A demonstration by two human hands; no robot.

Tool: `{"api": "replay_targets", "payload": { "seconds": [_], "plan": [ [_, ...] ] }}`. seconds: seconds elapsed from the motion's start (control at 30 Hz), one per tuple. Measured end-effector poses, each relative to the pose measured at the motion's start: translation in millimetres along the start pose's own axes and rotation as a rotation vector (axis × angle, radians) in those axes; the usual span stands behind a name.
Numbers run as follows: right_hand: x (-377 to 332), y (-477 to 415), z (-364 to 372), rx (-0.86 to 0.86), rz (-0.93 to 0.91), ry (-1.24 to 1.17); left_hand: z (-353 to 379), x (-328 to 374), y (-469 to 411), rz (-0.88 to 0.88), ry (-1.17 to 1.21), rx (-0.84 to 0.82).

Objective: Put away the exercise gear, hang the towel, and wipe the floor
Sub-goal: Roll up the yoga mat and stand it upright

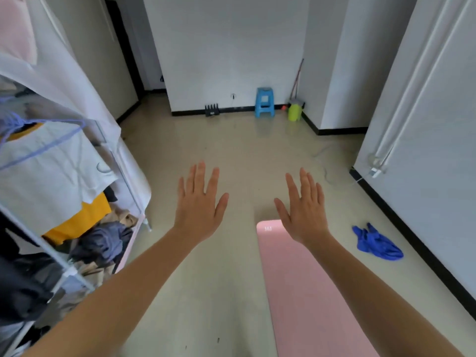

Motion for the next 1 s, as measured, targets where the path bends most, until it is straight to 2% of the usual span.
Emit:
{"api": "replay_targets", "payload": {
  "seconds": [0.1, 0.33, 0.5, 0.63, 0.8, 1.0],
  "plan": [
    [4, -82, 35, -0.040, 0.053, -0.017, 31, -23, -80, 0.046, -0.012, -0.018],
    [-12, -269, 103, -0.070, 0.163, -0.048, 75, -102, -256, 0.110, -0.028, 0.077],
    [-10, -371, 176, -0.092, 0.132, 0.047, 158, -159, -374, 0.132, 0.052, 0.060],
    [14, -435, 234, -0.136, 0.268, 0.136, 240, -178, -475, 0.228, 0.127, -0.020],
    [57, -472, 250, -0.134, 0.510, 0.226, 309, -152, -599, 0.507, 0.202, -0.141],
    [123, -451, 238, -0.035, 0.873, 0.313, 367, -38, -687, 0.832, 0.286, -0.210]
  ]
}}
Point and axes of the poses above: each hand's wrist, its own y-axis away from the middle knuckle, its own z-axis out of the palm, x = y × z, the point moved 1 cm from there along -y, towards the middle knuckle, and after that the axes turned 1 degree about -z, right-handed, at the moved point
